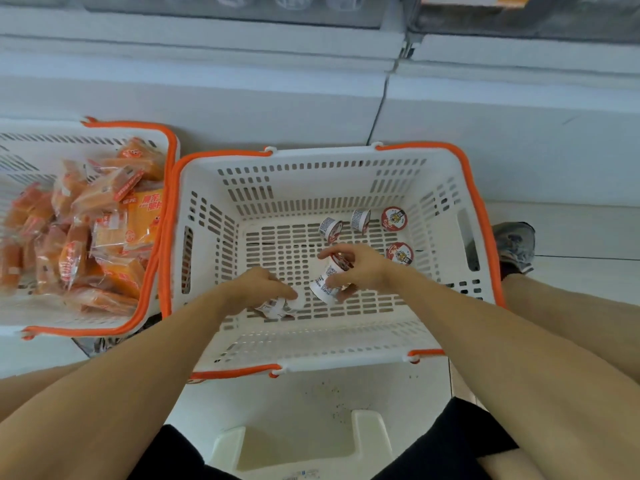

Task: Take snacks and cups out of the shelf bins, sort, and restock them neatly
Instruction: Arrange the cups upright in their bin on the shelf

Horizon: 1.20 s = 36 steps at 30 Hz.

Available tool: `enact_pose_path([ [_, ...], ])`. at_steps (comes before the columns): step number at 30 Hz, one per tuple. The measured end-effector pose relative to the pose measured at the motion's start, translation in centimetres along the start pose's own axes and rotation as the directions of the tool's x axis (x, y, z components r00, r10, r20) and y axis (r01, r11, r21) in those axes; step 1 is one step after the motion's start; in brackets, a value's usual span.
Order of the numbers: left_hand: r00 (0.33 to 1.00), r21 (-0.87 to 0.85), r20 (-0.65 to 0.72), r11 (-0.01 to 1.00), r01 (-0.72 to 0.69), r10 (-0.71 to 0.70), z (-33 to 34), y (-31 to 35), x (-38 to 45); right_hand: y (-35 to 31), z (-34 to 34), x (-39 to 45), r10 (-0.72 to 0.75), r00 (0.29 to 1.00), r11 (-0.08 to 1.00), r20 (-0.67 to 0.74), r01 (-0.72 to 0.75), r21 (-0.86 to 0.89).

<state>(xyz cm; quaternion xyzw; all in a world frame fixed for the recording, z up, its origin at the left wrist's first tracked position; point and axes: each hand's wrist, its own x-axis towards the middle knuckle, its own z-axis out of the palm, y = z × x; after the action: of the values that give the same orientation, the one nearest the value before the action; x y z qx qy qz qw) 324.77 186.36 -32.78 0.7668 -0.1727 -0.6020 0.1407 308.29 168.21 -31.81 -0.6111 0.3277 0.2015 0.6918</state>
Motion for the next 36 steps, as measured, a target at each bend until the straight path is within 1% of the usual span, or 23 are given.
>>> enact_pose_path([
  [2,1.0,-0.165,0.009,0.986,-0.023,0.025,-1.3,2.4,-2.3,-3.4,-0.9,-1.7,-0.116,0.992,0.993,-0.04,0.116,0.005],
  [4,0.994,-0.271,-0.029,0.956,-0.108,0.104,-3.1,5.4,-4.9,-7.4,-1.7,-3.5,-0.242,0.964,0.97,-0.106,0.238,-0.049],
  [6,0.974,-0.346,-0.092,0.91,-0.227,0.209,-5.3,8.8,-8.0,-11.8,-2.2,-5.6,-0.381,0.908,0.922,-0.171,0.361,-0.137],
  [7,0.958,-0.356,-0.138,0.89,-0.286,0.253,-6.3,10.1,-9.6,-13.6,-2.0,-6.6,-0.452,0.87,0.89,-0.196,0.423,-0.172],
  [8,0.933,-0.33,-0.196,0.875,-0.354,0.303,-7.7,11.8,-11.5,-16.0,-2.0,-7.8,-0.532,0.821,0.843,-0.21,0.489,-0.225],
  [9,0.916,-0.295,-0.227,0.873,-0.389,0.331,-8.4,12.7,-12.7,-17.2,-1.8,-8.4,-0.573,0.79,0.816,-0.218,0.524,-0.244],
  [12,0.859,-0.18,-0.338,0.87,-0.46,0.384,-11.1,15.2,-17.2,-21.6,-0.9,-11.2,-0.681,0.695,0.726,-0.231,0.599,-0.337],
  [14,0.81,-0.111,-0.39,0.851,-0.514,0.438,-12.6,16.3,-20.1,-24.3,-0.6,-12.9,-0.72,0.661,0.681,-0.212,0.613,-0.401],
  [16,0.757,-0.088,-0.418,0.806,-0.585,0.503,-13.8,16.9,-22.4,-26.7,-0.6,-14.3,-0.756,0.625,0.637,-0.192,0.638,-0.432],
  [19,0.684,-0.131,-0.473,0.723,-0.678,0.556,-15.1,16.8,-24.0,-29.3,-0.5,-15.4,-0.801,0.559,0.591,-0.215,0.679,-0.436],
  [21,0.665,-0.122,-0.473,0.704,-0.7,0.578,-16.2,16.9,-24.5,-30.3,-0.1,-15.4,-0.816,0.518,0.579,-0.258,0.733,-0.358],
  [22,0.659,-0.083,-0.445,0.704,-0.705,0.607,-16.8,17.1,-24.6,-30.6,0.0,-15.2,-0.81,0.508,0.583,-0.293,0.753,-0.305],
  [23,0.655,-0.044,-0.408,0.703,-0.71,0.636,-17.3,17.2,-24.7,-30.7,0.3,-14.9,-0.789,0.509,0.599,-0.344,0.762,-0.246],
  [24,0.66,-0.02,-0.375,0.706,-0.708,0.651,-17.6,17.4,-24.6,-30.6,0.5,-14.6,-0.749,0.532,0.629,-0.395,0.758,-0.172],
  [25,0.677,-0.023,-0.34,0.713,-0.7,0.653,-17.8,17.4,-24.5,-30.4,0.7,-14.1,-0.7,0.57,0.661,-0.431,0.745,-0.089],
  [28,0.736,-0.06,-0.239,0.747,-0.662,0.633,-17.5,17.1,-23.6,-29.5,1.1,-12.5,-0.552,0.704,0.736,-0.447,0.663,0.135],
  [30,0.763,-0.103,-0.204,0.762,-0.639,0.613,-17.6,17.0,-22.8,-29.3,1.0,-11.6,-0.471,0.769,0.748,-0.431,0.607,0.266],
  [32,0.785,-0.225,-0.221,0.753,-0.618,0.579,-17.7,17.3,-22.4,-29.2,0.6,-10.9,-0.43,0.807,0.747,-0.406,0.57,0.343],
  [34,0.806,-0.348,-0.24,0.727,-0.591,0.541,-17.8,17.7,-22.0,-29.2,0.2,-10.4,-0.429,0.822,0.738,-0.373,0.558,0.379],
  [36,0.825,-0.43,-0.201,0.709,-0.559,0.529,-17.8,17.8,-21.4,-29.1,0.4,-10.1,-0.451,0.829,0.736,-0.329,0.555,0.388],
])
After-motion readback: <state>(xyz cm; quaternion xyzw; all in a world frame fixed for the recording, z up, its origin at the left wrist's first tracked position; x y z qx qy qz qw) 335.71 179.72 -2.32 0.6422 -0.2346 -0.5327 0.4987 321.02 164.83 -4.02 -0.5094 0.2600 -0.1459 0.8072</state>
